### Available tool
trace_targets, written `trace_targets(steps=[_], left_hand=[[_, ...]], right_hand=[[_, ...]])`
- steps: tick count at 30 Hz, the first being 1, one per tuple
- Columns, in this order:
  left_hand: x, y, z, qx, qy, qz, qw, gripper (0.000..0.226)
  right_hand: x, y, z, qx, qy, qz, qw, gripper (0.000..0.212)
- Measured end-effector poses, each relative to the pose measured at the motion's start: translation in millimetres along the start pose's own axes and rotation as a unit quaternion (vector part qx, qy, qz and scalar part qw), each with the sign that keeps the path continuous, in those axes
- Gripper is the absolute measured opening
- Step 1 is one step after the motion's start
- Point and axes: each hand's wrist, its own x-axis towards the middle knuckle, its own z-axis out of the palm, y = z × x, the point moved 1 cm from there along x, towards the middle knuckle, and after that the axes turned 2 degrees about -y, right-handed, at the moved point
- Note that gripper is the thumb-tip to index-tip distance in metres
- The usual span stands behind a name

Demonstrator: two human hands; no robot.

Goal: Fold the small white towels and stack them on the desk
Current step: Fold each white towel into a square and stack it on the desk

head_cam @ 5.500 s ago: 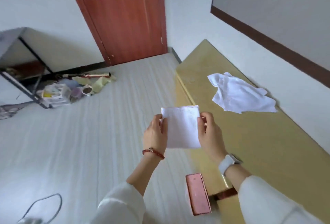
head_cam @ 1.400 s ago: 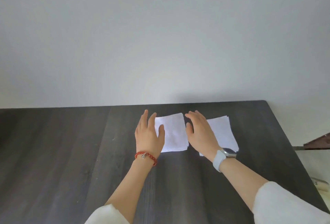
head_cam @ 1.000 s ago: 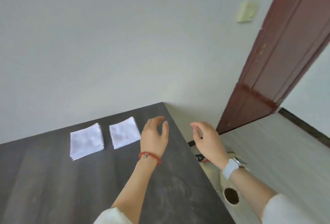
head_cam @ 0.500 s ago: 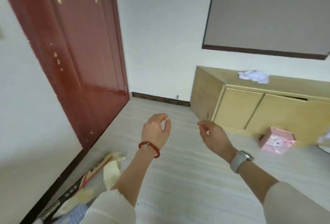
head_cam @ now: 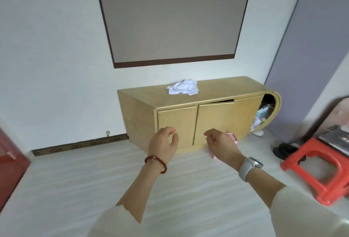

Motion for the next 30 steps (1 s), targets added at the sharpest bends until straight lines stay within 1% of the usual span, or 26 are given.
trace_targets(steps=[3,7,12,16,23,30], left_hand=[[80.0,17.0,41.2,-0.007,-0.022,0.016,1.0,0.022],[168.1,34.4,105.7,-0.024,-0.068,0.05,0.996,0.02],[271.9,29.1,190.2,-0.02,-0.099,0.051,0.994,0.02],[359.4,18.4,241.3,-0.022,-0.104,0.003,0.994,0.019],[481.1,-17.6,295.0,0.024,-0.103,-0.069,0.992,0.019],[577.2,-87.0,361.6,0.064,-0.179,-0.146,0.971,0.028]], right_hand=[[61.9,29.5,-23.2,0.009,0.014,0.024,1.0,0.027],[140.1,86.7,-40.5,0.011,0.024,0.072,0.997,0.025],[248.8,162.5,-44.2,0.029,0.014,0.097,0.995,0.026],[353.2,213.0,-47.9,0.038,-0.019,0.09,0.995,0.026],[506.6,257.2,-30.2,0.049,-0.095,0.089,0.99,0.026],[633.1,301.0,33.6,0.042,-0.153,0.081,0.984,0.024]])
